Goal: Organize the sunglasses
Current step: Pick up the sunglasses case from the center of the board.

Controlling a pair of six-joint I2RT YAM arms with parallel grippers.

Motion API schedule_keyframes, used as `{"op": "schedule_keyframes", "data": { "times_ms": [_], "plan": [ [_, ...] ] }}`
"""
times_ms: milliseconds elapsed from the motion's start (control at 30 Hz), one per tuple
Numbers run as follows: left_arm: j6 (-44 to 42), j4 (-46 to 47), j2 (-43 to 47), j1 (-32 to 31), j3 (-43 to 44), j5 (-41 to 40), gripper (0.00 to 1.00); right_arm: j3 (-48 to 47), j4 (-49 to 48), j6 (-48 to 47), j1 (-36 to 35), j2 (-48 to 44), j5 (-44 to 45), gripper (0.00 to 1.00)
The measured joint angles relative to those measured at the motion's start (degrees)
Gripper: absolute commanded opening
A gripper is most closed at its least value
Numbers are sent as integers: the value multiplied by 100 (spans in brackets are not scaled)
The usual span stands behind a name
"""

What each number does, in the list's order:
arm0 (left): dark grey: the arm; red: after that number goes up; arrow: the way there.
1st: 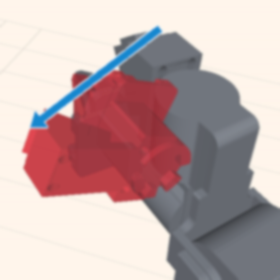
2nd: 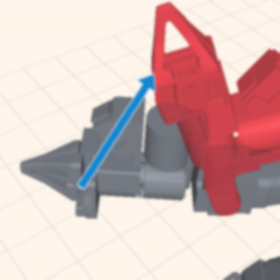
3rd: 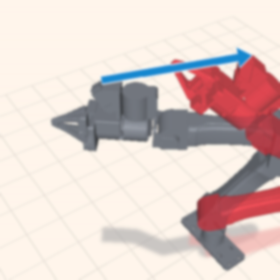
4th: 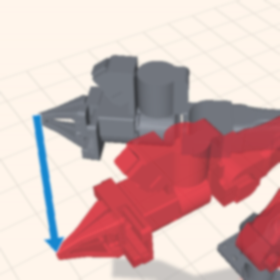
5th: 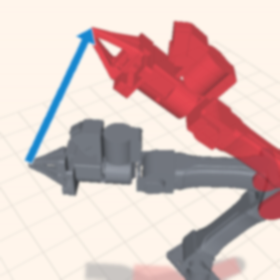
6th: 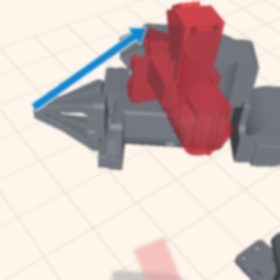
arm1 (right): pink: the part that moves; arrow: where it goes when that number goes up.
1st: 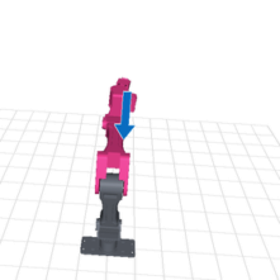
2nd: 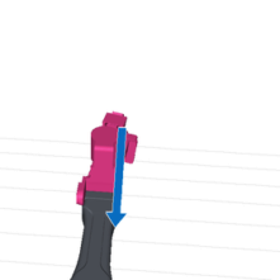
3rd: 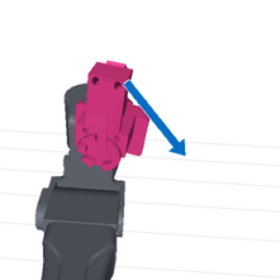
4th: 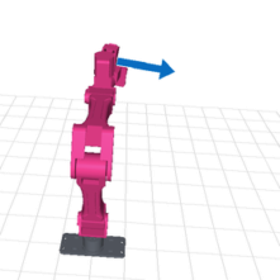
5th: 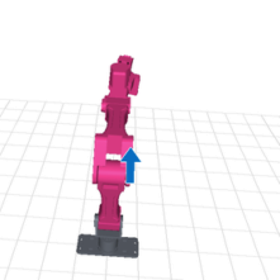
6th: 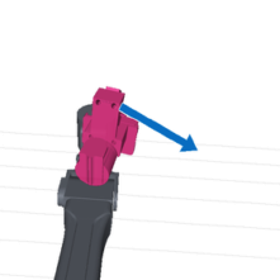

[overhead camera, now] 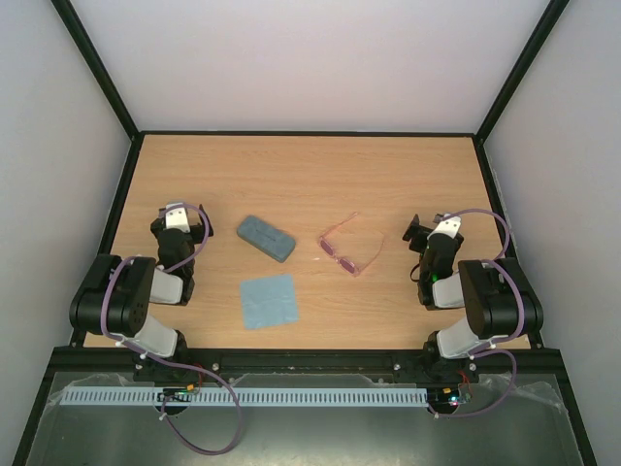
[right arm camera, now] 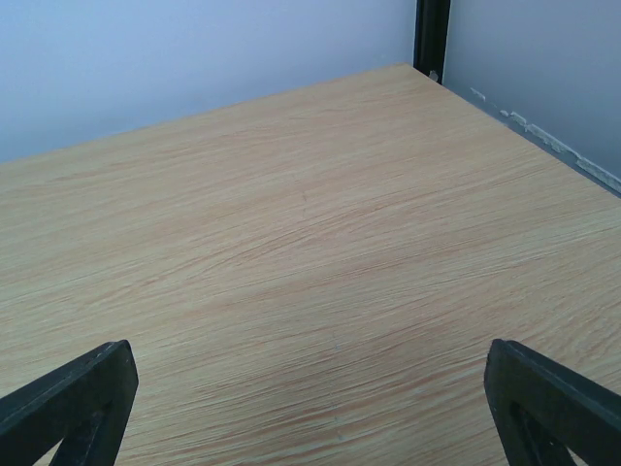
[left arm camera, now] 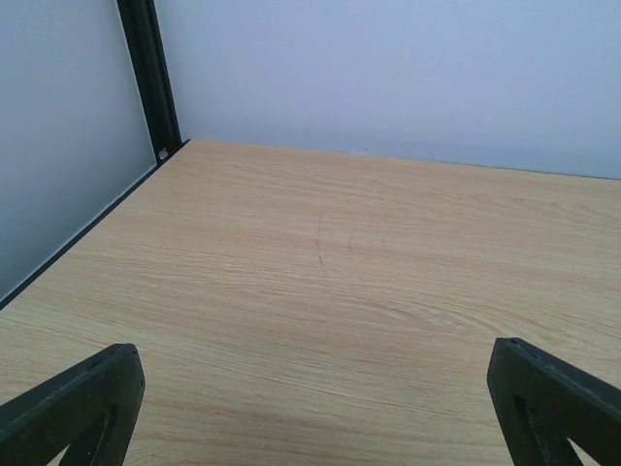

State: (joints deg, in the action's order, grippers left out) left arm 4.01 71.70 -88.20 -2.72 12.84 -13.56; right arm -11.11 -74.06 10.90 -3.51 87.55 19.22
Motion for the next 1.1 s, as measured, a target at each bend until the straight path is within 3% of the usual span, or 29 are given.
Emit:
{"op": "schedule_keyframes", "data": {
  "times_ms": [733, 900, 1100],
  "plan": [
    [72, -247, 229, 7, 0, -243, 99, -13, 129, 2, -39, -76, 59, 99],
    [269, -1652, 1617, 11, 326, -345, 99, -264, 1587, 146, -190, -1613, 271, 99],
    [970, -3991, 3252, -28, 1663, -90, 100, -1899, 4089, 807, -214, -3298, -68, 99]
  ]
}}
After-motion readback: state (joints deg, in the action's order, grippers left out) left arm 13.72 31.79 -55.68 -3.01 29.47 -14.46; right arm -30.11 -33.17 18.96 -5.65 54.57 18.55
